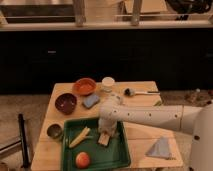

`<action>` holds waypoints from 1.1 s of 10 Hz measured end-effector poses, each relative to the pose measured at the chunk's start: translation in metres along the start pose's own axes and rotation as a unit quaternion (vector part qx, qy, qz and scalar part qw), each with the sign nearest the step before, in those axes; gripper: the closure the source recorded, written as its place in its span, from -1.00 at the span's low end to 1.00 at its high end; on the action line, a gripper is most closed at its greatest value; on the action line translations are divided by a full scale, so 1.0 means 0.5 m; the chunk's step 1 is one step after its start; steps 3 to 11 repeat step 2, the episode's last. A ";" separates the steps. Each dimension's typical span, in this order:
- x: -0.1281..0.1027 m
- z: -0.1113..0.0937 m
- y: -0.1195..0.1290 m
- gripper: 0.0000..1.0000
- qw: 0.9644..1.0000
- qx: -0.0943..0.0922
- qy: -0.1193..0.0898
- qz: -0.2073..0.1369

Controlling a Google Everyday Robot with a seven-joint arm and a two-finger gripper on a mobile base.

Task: Wipe tray with eraser

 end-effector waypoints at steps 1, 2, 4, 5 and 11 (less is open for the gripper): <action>-0.009 0.006 -0.020 0.91 1.000 0.008 -0.005 -0.011; -0.013 0.007 -0.025 0.91 1.000 0.014 -0.008 -0.017; -0.013 0.007 -0.025 0.91 1.000 0.014 -0.008 -0.017; -0.013 0.007 -0.025 0.91 1.000 0.014 -0.008 -0.017; -0.013 0.007 -0.025 0.91 1.000 0.014 -0.008 -0.017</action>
